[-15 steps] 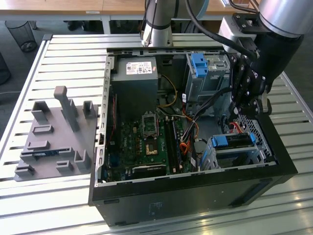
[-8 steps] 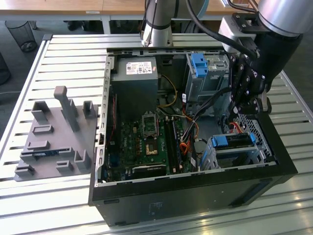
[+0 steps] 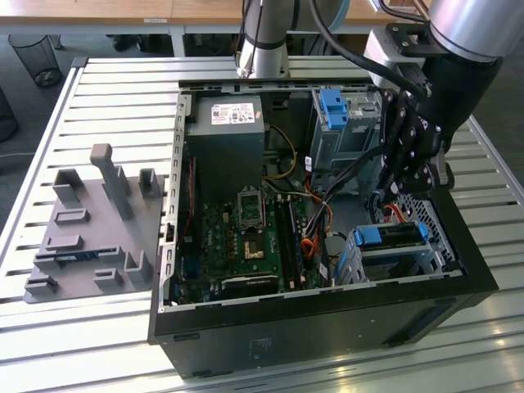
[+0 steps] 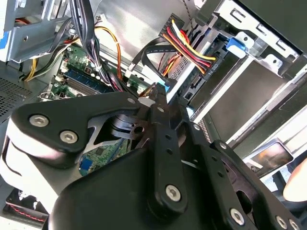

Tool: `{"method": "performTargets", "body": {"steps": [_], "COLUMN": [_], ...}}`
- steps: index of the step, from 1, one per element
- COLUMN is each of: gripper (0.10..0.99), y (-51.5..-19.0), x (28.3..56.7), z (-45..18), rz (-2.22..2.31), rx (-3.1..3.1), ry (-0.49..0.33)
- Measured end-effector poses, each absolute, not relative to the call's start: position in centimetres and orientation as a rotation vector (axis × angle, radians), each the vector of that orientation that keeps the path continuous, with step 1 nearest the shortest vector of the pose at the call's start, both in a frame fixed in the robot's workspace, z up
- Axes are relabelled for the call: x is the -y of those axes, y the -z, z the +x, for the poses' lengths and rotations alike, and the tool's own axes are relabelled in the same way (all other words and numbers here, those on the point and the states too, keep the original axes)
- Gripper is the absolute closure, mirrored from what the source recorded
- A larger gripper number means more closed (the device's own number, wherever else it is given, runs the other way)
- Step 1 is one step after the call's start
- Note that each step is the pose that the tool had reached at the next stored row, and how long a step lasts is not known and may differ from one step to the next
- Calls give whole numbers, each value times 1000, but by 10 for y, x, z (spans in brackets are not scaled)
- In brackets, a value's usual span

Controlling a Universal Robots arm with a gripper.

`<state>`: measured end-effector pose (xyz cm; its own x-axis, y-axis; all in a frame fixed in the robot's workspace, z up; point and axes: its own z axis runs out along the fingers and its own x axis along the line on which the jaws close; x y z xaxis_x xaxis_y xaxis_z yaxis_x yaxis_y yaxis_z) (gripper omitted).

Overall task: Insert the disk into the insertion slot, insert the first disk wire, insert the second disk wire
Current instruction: 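Insert the second disk wire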

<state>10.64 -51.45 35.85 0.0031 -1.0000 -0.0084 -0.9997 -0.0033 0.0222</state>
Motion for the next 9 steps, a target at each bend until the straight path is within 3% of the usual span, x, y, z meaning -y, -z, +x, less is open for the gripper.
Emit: {"method": "performTargets", "body": {"steps": [9], "gripper": [839], "y": [-353], "x": [512], "z": [108], "rz": [2216], "rx": [2209], "ry": [30]}}
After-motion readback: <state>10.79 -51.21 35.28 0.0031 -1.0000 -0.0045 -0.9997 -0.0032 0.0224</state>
